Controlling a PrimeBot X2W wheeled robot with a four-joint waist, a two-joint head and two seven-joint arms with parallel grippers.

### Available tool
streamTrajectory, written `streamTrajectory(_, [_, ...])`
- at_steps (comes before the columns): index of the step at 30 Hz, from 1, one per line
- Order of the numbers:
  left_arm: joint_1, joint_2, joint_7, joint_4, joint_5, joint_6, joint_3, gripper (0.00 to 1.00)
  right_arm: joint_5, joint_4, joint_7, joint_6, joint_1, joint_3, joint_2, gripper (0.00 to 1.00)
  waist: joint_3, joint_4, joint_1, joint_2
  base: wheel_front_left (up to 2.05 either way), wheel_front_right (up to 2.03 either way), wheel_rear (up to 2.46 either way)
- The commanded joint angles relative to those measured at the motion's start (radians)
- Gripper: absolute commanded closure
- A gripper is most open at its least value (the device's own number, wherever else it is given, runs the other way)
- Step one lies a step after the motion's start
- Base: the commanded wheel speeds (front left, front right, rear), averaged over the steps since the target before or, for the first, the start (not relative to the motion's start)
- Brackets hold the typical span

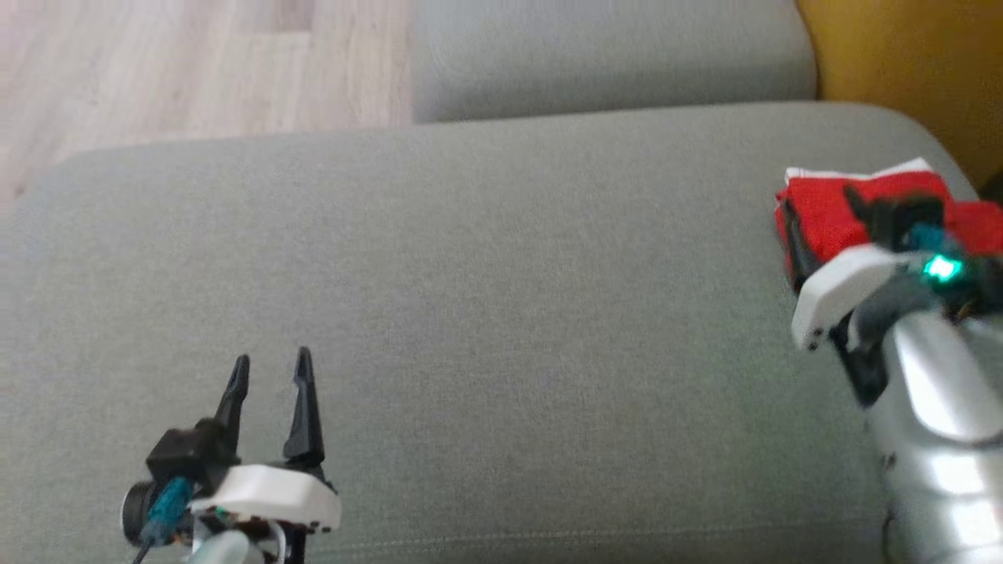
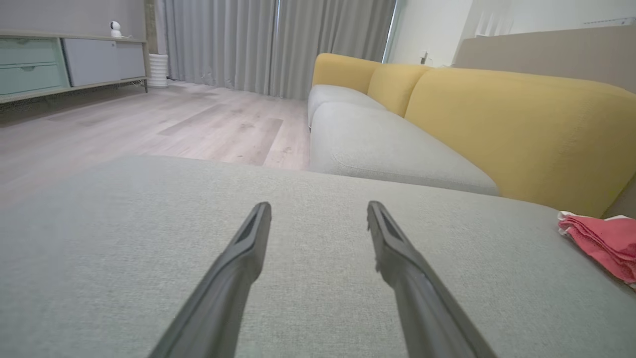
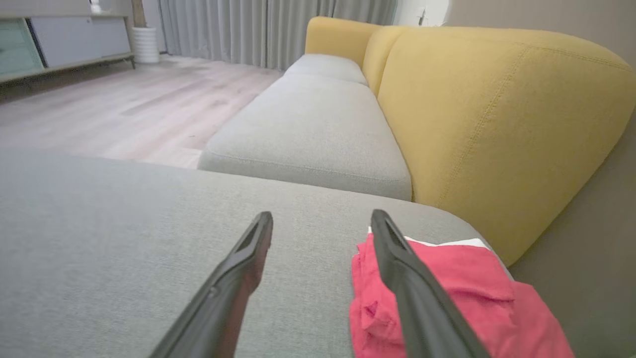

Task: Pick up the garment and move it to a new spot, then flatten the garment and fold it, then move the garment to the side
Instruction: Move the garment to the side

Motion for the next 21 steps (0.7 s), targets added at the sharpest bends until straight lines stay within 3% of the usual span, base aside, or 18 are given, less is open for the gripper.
streamTrajectory(1, [-0.033,0.016,-0.011,-0.023,-0.001,0.005,0.049,0.0,0.006,-0.04,-0.012,0.007,-0.017,0.012,0.011,0.0,-0.024,0.016,0.0003,-0.0001,0.0,0.0,0.0])
streamTrajectory(9, [0.044,0.036,-0.008,-0.004,-0.003,-0.005,0.054,0.0,0.027,-0.242,-0.034,0.007,0.241,-0.071,0.121,0.0,-0.075,0.049,0.0003,-0.0001,0.0,0.0,0.0])
streamTrajectory(21, [0.085,0.066,0.021,-0.011,-0.011,-0.008,0.036,0.0,0.123,-0.535,-0.012,0.007,0.551,-0.057,0.133,0.0,-0.099,0.065,0.0003,-0.0001,0.0,0.0,0.0])
